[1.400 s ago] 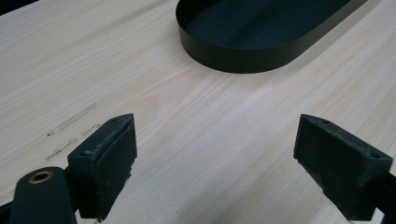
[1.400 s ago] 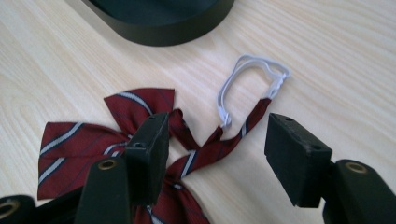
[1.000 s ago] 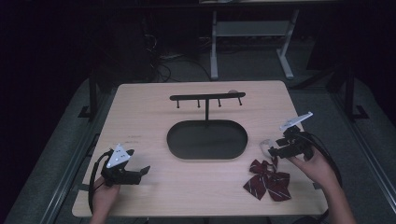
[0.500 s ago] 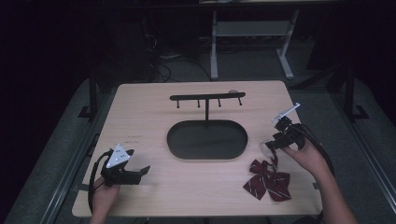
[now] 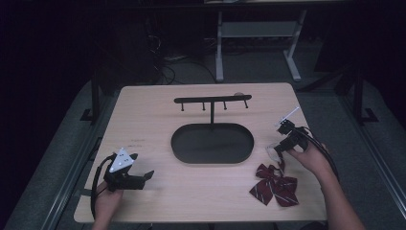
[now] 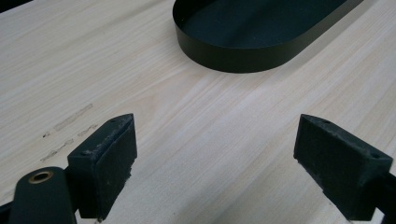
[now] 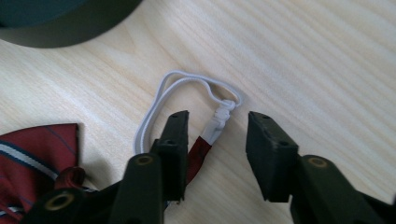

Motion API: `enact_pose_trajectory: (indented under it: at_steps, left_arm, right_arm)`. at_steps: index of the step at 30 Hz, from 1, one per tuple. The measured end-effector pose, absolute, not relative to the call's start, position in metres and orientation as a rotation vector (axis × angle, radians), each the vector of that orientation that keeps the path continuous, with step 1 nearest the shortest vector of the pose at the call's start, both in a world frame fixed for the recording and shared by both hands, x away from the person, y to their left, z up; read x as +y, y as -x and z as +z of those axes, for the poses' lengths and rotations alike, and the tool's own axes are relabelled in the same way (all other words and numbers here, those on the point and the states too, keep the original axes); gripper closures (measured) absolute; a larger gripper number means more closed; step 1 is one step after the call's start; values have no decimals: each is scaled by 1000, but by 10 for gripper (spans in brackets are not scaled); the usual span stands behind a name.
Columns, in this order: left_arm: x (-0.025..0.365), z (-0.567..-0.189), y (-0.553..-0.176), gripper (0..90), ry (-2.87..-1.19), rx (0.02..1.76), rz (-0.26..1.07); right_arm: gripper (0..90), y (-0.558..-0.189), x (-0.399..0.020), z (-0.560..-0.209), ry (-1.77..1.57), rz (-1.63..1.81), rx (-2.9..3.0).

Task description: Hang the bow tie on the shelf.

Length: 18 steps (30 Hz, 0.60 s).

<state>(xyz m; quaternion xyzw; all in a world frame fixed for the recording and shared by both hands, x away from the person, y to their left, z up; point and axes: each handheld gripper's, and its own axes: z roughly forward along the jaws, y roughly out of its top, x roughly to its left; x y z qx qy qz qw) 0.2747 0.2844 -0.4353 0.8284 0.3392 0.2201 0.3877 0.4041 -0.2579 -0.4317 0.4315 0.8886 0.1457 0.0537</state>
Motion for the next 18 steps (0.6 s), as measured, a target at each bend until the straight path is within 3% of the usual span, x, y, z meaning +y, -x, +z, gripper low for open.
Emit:
enact_pose_trajectory:
  at_steps: [18]
  left_arm:
    - [284, -436, -274, 132, -2106, 867, 567]
  right_arm:
    - [852, -403, -252, -440, -1257, 342, 2731]
